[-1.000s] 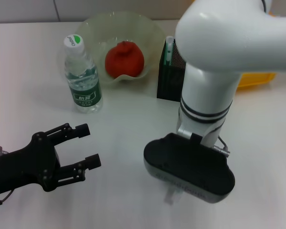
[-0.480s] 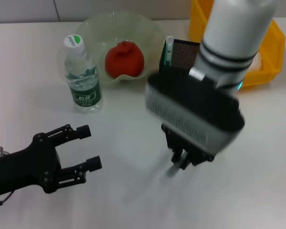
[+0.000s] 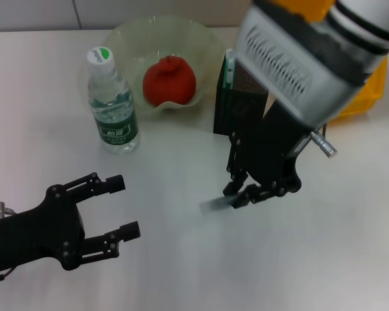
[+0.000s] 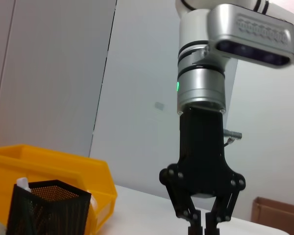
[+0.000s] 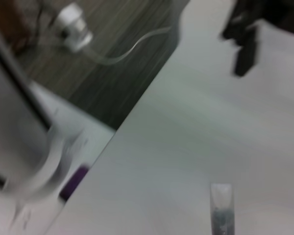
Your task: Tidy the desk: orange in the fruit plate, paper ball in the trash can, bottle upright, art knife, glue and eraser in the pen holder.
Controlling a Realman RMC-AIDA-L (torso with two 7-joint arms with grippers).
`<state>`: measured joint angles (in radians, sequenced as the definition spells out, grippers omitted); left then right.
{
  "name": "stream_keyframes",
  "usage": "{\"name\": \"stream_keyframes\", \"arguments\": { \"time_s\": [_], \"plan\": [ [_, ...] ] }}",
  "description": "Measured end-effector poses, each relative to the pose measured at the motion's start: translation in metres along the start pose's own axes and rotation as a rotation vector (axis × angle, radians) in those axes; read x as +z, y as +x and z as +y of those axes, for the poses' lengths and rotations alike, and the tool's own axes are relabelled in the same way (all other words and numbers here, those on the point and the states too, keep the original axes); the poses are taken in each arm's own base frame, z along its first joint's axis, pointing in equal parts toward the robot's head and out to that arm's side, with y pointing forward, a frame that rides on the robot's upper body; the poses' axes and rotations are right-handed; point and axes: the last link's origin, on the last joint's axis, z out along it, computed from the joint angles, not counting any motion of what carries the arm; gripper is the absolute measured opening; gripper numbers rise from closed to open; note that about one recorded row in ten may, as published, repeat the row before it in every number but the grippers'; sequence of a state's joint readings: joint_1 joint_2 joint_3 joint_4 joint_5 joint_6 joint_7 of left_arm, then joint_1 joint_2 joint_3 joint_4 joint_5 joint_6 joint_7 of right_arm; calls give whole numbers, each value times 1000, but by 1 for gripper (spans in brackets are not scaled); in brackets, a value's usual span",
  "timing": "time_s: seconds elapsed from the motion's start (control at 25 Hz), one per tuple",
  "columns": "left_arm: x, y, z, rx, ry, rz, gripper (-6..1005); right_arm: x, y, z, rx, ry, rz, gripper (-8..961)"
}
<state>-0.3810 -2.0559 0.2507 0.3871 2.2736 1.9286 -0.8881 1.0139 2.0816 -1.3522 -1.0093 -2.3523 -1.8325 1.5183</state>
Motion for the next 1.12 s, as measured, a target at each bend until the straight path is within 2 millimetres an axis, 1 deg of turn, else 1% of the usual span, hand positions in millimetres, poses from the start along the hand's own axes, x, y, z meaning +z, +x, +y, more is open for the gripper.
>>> {"name": "stream_keyframes", "arguments": {
  "time_s": [0.04, 0.08, 0.24, 0.28, 0.32, 0.4, 0.44, 0.48, 0.52, 0.56, 0.6, 0.64, 0.68, 0.72, 0.8, 0.88, 0.92, 0.96, 1.0, 1.04, 1.12],
  "plan": [
    [-1, 0, 0, 8, 3, 0, 801, -3, 8, 1, 63, 23, -60, 131],
    [-3, -2, 1, 28, 17, -3, 801, -3, 8, 1, 63, 23, -60, 131],
    [-7, -5, 1, 44, 41, -12, 801, -6, 27, 5, 194, 77, -194, 130],
    [-9, -7, 0, 50, 58, -23, 801, -5, 31, 6, 220, 88, -226, 130],
    [-10, -8, -1, 53, 66, -28, 801, -3, 41, 9, 281, 127, -307, 130],
    [-13, -11, -1, 61, 82, -38, 801, 0, 51, 12, 336, 172, -391, 129],
    [-16, -13, 0, 77, 103, -43, 801, 1, 55, 14, 358, 194, -433, 129],
    [-16, -13, 0, 77, 103, -43, 801, 1, 55, 14, 358, 194, -433, 129],
    [-16, -13, 0, 77, 103, -43, 801, 4, 62, 19, 398, 235, -516, 129],
    [-19, -14, 0, 99, 126, -36, 801, 5, 65, 22, 416, 251, -552, 129],
    [-19, -14, 0, 99, 126, -36, 801, 5, 65, 22, 416, 251, -552, 129],
    [-20, -14, 0, 103, 132, -32, 801, 10, 72, 28, 452, 294, -642, 128],
    [-20, -14, 0, 107, 139, -25, 801, 10, 72, 28, 452, 294, -642, 128],
    [-20, -14, 0, 107, 139, -25, 801, 16, 76, 34, 469, 329, -716, 128],
    [-19, -13, 2, 106, 136, -12, 801, 26, 79, 43, 473, 369, -809, 128],
    [-17, -13, 3, 104, 128, -3, 801, 38, 83, 50, 470, 411, -857, 127],
    [-17, -13, 3, 104, 128, -3, 801, 38, 83, 50, 470, 411, -857, 127],
    [-15, -13, 4, 99, 121, 5, 801, 46, 87, 53, 468, 441, -869, 127],
    [-14, -12, 4, 96, 117, 9, 801, 46, 87, 53, 468, 441, -869, 127],
    [-13, -12, 5, 94, 113, 13, 801, 55, 88, 57, 459, 470, -886, 127],
    [-11, -11, 6, 85, 106, 27, 801, 57, 89, 59, 450, 488, -899, 126]
  ]
}}
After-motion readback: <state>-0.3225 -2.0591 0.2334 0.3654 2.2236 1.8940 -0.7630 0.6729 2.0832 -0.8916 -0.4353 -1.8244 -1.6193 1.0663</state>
